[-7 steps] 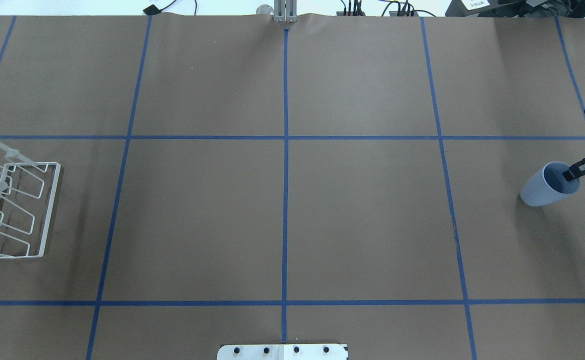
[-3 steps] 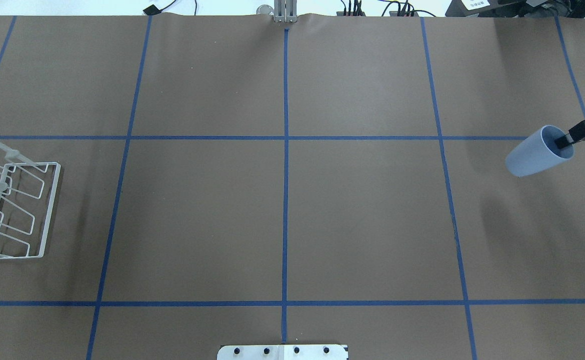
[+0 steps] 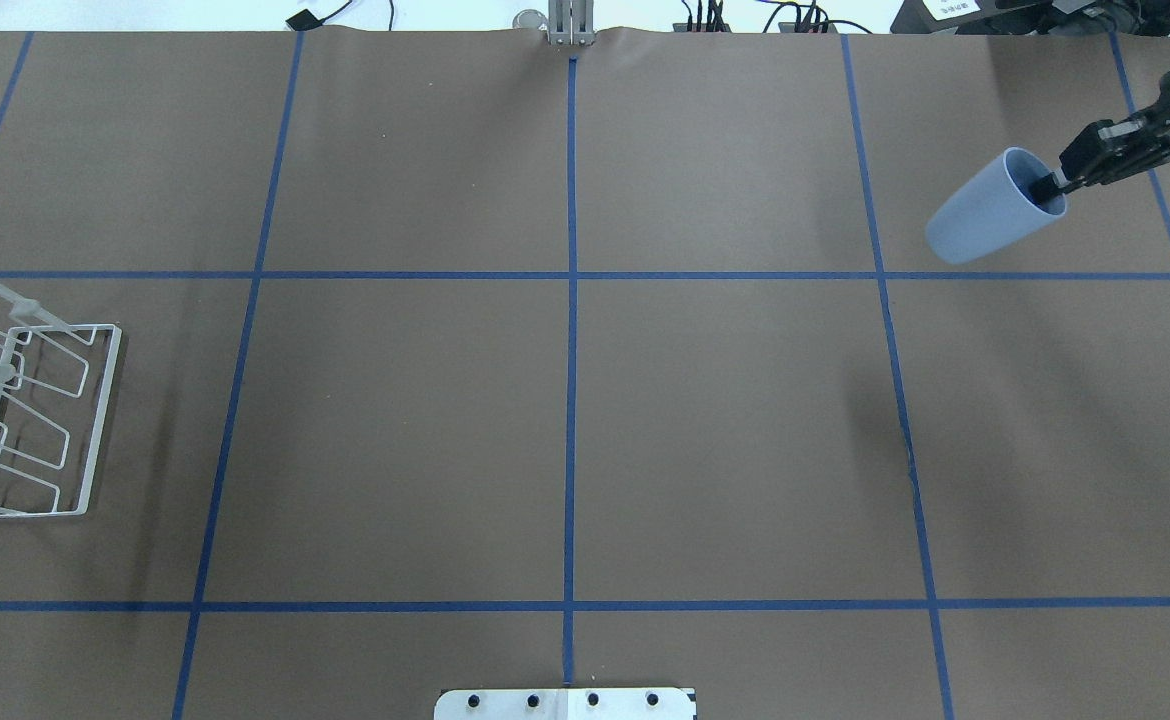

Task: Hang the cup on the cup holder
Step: 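Lift the blue cup with the right gripper and carry it toward the table center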

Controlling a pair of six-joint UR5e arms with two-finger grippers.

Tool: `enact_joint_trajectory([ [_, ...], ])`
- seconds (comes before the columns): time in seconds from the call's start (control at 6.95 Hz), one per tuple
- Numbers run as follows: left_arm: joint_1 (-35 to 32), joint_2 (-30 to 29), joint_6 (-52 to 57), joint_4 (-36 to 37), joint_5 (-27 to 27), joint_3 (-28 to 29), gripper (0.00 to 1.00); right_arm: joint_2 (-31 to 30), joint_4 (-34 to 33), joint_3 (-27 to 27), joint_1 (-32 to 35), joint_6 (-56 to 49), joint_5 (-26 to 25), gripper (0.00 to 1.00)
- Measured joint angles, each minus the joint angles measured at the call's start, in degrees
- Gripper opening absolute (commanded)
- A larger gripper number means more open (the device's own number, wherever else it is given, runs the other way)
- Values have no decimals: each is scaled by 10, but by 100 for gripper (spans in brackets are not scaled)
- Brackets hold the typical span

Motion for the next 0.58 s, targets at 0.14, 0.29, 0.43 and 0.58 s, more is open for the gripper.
enact_joint_trajectory([
  [0.14, 5, -8, -48, -54, 9, -1, 100, 19, 1, 8, 0, 22, -15, 0],
  [0.29, 11, -11, -103, -122, 47, -2, 100, 28, 2, 25, 0, 43, -46, 0],
  [0.43, 27, -12, -171, -193, 95, -3, 100, 31, 6, 48, -2, 74, -78, 0],
  [0.58, 46, -18, -247, -250, 122, -5, 100, 32, 37, 69, -5, 125, -106, 0],
])
